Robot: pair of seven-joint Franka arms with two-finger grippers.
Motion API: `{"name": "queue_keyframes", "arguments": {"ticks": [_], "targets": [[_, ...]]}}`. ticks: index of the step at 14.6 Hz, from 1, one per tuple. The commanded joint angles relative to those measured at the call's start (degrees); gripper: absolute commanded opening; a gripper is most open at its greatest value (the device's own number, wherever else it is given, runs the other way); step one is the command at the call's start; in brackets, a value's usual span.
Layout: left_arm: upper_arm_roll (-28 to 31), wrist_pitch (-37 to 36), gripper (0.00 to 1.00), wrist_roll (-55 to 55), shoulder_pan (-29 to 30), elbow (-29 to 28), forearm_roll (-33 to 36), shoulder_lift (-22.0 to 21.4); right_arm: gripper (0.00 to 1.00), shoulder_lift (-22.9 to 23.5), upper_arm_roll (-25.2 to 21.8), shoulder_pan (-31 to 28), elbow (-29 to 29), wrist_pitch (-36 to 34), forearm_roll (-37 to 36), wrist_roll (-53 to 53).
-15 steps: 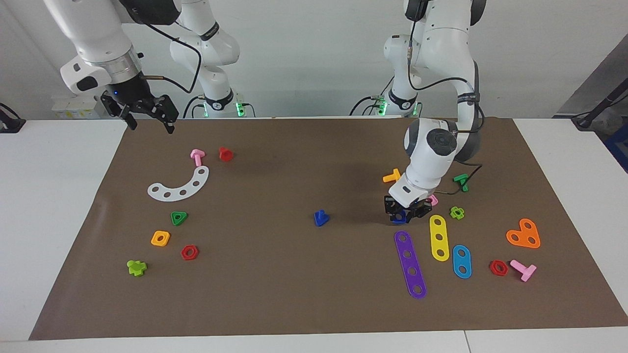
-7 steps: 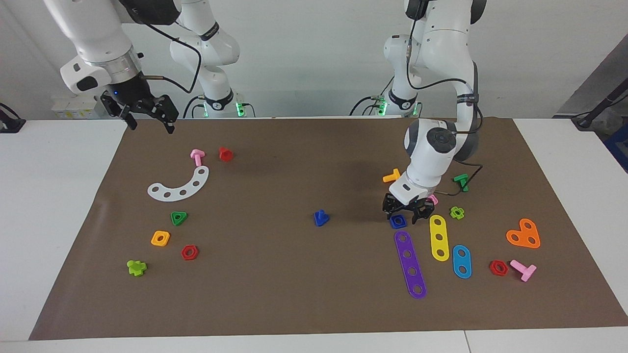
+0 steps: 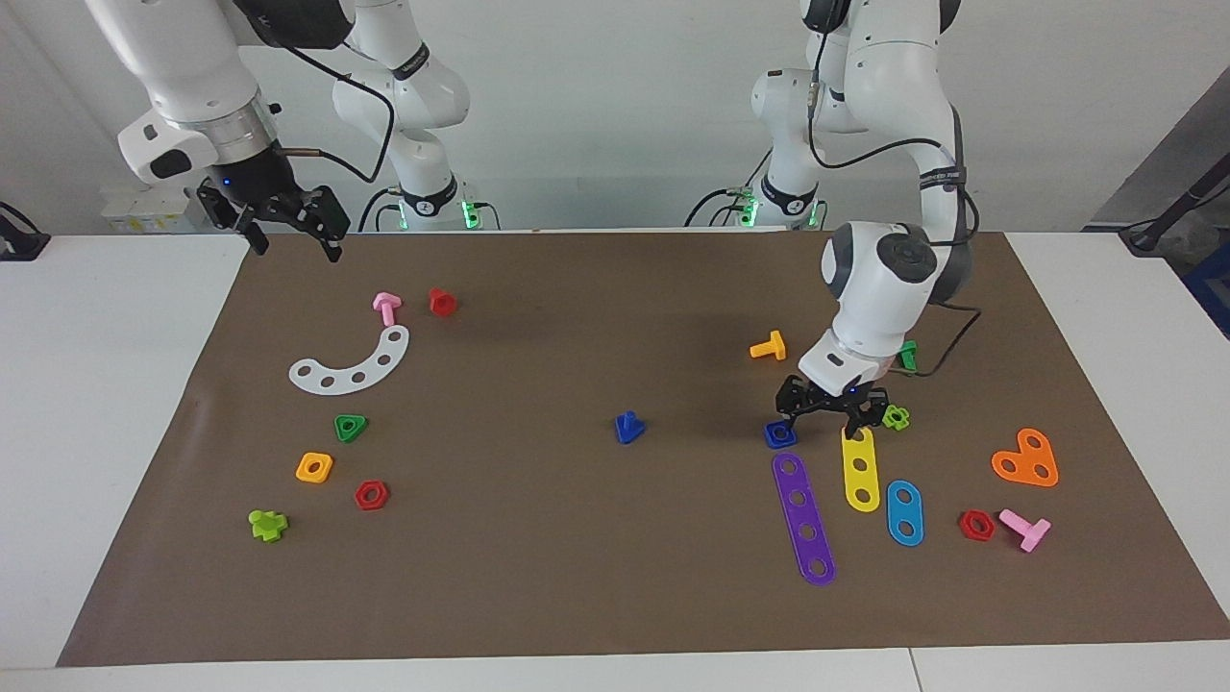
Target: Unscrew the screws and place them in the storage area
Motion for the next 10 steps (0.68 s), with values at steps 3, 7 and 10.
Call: {"name": "queue_keyframes", "arguments": {"ticks": [3, 7, 10], "targets": [[-0.18, -16.99, 1.00, 1.81, 5.79, 9.25, -0.84, -1.25, 1.00, -1.32, 0.43, -0.30, -1.44, -0.30, 1.06, -0.99], [-0.10, -24.37, 1.00, 1.73, 9.49, 12.51, -0.32, -3.45, 1.00, -1.41, 0.69, 1.63, -2.32, 2.06, 1.15, -1.25], [-0.10, -34.83, 1.00, 1.38, 9.49, 20.49, -0.23, -3.10, 1.00, -0.71, 0.95, 6.20, -6.44, 10.12, 2.37, 0.23]]}}
